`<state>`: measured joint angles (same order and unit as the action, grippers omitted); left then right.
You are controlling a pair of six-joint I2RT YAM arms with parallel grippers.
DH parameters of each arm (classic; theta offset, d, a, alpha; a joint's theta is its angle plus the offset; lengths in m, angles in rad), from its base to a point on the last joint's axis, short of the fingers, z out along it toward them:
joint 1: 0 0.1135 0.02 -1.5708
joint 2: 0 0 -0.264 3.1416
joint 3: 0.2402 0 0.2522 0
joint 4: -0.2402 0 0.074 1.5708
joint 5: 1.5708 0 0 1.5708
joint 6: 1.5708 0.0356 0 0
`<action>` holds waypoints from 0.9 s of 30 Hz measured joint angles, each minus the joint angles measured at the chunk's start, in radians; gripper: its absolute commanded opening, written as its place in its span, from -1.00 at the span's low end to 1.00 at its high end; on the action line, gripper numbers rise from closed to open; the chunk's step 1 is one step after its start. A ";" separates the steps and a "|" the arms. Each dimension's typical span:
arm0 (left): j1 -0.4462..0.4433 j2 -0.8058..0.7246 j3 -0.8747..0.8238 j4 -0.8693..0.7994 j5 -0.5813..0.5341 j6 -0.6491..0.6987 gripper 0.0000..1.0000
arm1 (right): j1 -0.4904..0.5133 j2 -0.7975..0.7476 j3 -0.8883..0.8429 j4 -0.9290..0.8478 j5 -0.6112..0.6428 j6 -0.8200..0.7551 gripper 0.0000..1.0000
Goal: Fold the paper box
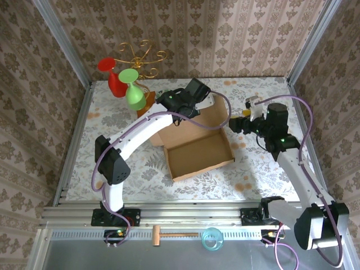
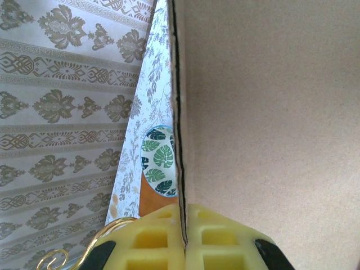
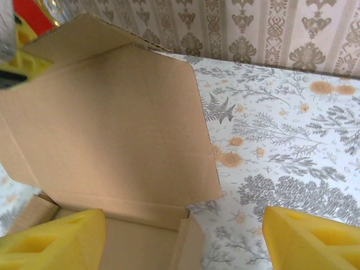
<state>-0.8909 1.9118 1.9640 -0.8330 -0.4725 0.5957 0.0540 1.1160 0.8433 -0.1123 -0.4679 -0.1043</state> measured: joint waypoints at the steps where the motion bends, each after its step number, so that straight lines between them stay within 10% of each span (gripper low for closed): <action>1: -0.002 0.000 0.001 -0.001 0.003 0.004 -1.00 | 0.002 0.028 0.014 0.001 -0.014 -0.020 0.50; 14: -0.032 0.000 0.023 -0.004 0.025 0.050 -1.00 | 0.031 0.339 0.201 0.004 -0.140 -0.121 0.31; 27: -0.037 0.004 0.040 -0.005 0.032 0.072 -1.00 | 0.032 0.370 0.220 0.012 -0.143 -0.124 -0.58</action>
<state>-0.9279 1.9160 2.0037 -0.8383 -0.4404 0.6674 0.0864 1.4860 1.0634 -0.1005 -0.6106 -0.2287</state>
